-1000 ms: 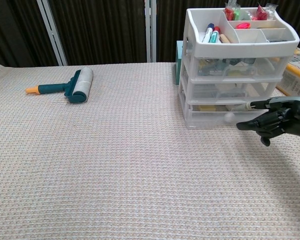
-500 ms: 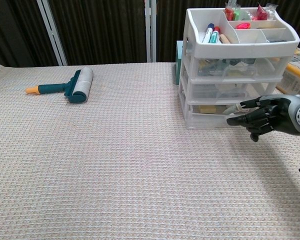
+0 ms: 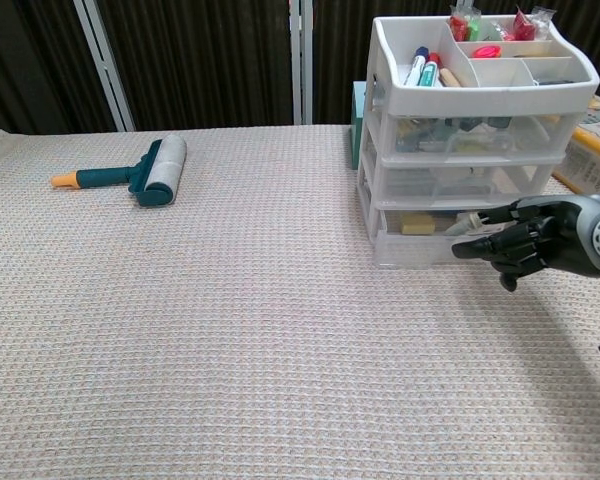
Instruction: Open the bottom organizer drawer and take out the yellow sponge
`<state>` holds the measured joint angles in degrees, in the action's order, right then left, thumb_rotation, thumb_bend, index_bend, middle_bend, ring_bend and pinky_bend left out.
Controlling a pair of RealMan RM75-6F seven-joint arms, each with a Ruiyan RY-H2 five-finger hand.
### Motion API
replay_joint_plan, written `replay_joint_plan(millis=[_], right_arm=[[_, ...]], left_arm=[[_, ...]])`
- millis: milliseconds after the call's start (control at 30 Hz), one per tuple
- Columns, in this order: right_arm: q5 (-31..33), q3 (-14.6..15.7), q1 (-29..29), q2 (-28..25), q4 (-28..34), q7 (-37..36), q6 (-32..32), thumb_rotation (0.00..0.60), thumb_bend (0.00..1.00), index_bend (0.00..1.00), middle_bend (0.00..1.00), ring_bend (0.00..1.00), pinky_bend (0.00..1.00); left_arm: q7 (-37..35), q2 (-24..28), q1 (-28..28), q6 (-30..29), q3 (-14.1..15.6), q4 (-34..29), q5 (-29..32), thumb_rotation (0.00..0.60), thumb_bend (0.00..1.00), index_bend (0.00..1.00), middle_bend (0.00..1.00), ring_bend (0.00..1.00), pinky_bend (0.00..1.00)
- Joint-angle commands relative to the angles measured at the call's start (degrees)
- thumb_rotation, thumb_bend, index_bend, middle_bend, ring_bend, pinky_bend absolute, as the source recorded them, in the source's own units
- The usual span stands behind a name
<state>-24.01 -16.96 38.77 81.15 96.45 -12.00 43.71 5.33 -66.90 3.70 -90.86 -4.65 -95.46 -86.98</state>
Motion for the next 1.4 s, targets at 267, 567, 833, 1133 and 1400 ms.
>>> replay_joint_plan(millis=[267, 567, 833, 1133, 1400], right_arm=[[1.72, 1.25, -0.59, -1.64, 2.45, 0.37, -1.1, 0.6, 0.26, 0.39, 0.86, 0.84, 0.69], [2.4, 2.86, -0.91, -2.83, 4.3, 1.65, -0.39, 0.6, 0.26, 0.39, 0.86, 0.84, 0.69], [1.24, 3.79, -1.86, -4.07, 7.37, 1.91, 0.25, 0.6, 0.26, 0.39, 0.86, 0.84, 0.69], [0.94, 5.49, -2.33, -4.54, 8.77, 2.63, 0.37, 0.6, 0.26, 0.39, 0.86, 0.84, 0.69], [-0.33, 6.1, -3.09, -5.75, 10.57, 2.2, -0.37, 0.6, 0.26, 0.39, 0.86, 0.84, 0.69]], left_arm=[[0.2, -0.05, -0.02, -0.11, 0.1, -0.05, -0.23, 0.6, 0.07, 0.0, 0.0, 0.0, 0.0], [-0.15, 0.06, -0.24, -0.63, 0.15, -0.08, -0.54, 0.6, 0.07, 0.0, 0.0, 0.0, 0.0], [-0.24, 0.13, -0.37, -0.95, 0.3, -0.15, -1.0, 0.6, 0.07, 0.0, 0.0, 0.0, 0.0], [-0.34, 0.19, -0.44, -1.05, 0.5, -0.09, -1.41, 0.6, 0.07, 0.0, 0.0, 0.0, 0.0], [-0.24, 0.19, -0.43, -1.02, 0.47, -0.2, -1.38, 0.6, 0.07, 0.0, 0.0, 0.0, 0.0]])
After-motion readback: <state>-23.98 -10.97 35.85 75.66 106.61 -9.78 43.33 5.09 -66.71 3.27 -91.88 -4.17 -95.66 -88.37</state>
